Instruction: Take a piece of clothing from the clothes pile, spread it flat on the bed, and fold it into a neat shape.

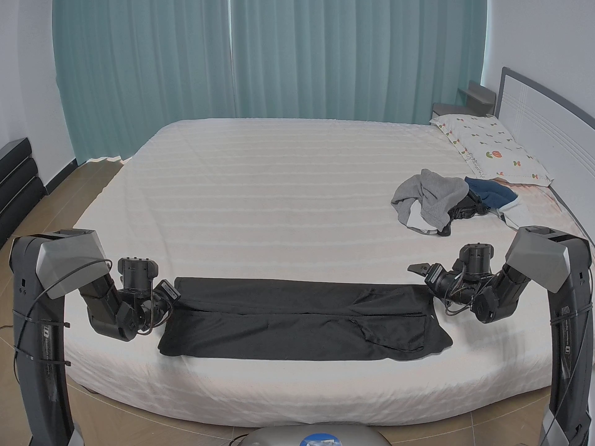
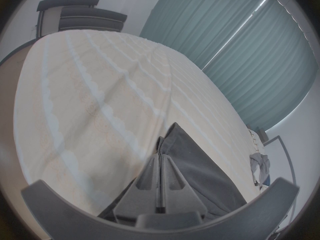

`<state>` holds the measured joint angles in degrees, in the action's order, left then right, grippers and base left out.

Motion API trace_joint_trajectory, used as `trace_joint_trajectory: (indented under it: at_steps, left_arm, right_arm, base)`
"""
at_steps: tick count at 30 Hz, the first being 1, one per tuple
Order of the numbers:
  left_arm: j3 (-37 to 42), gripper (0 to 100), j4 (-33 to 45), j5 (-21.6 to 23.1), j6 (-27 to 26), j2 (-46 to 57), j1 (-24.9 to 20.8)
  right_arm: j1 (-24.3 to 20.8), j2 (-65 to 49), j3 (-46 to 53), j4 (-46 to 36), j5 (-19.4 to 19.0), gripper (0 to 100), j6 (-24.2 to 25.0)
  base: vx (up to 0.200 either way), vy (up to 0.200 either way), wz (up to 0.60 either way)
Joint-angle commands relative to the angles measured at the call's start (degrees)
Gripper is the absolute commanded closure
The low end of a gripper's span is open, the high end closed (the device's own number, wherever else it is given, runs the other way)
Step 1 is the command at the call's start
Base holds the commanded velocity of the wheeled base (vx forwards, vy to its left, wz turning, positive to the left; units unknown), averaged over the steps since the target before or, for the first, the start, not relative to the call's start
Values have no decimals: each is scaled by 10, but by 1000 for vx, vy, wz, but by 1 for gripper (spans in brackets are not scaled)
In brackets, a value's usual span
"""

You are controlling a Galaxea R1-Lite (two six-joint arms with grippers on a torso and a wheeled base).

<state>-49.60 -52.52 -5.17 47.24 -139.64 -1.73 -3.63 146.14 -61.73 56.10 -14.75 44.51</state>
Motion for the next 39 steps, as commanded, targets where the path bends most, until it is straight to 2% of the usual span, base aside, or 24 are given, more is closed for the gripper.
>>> trace_joint_trajectory:
  at_steps: [1, 7, 8, 13, 22, 24, 27, 33, 37, 38, 39]
  left_arm:
    - [18, 100, 4, 24, 0, 34, 11]
    - [37, 100, 5, 53, -9, 38, 11]
    - [38, 0, 5, 53, -12, 38, 10]
    - [38, 0, 7, 53, -15, 36, 12]
    - [38, 0, 15, 53, -15, 62, 9]
    - [40, 0, 15, 54, -20, 65, 9]
    - [37, 0, 15, 54, -54, 66, 9]
    - [16, 0, 29, 61, -188, 47, 9]
    - [-9, 0, 54, 97, -200, 39, -2]
    - [-10, 0, 55, 98, -200, 38, -2]
    - [-23, 0, 76, 112, -208, 29, -2]
  right_arm:
    - [12, -9, 0, 1, -1, 0, 9]
    - [7, -9, 6, 1, 1, 0, 15]
    - [7, -9, 6, 1, 1, 0, 15]
    - [2, -24, 21, 1, 6, 0, 16]
    - [-17, -120, 85, -10, 8, 0, 16]
    - [-19, -142, 122, -9, 7, 0, 17]
    - [-20, -167, 195, 9, 5, 0, 21]
    - [-8, -185, 328, 104, 1, 0, 59]
    - [-1, -167, 378, 205, -2, 0, 116]
    - [-1, -165, 379, 209, -2, 0, 118]
    - [-1, -140, 386, 254, -2, 0, 142]
  base:
    - [0, 0, 0]
    - [0, 0, 0]
    - [0, 0, 0]
    - [0, 0, 0]
    - [0, 0, 0]
    - [0, 0, 0]
    - [0, 0, 0]
    - [0, 0, 0]
    - [0, 0, 0]
    - [0, 0, 0]
    - [0, 0, 0]
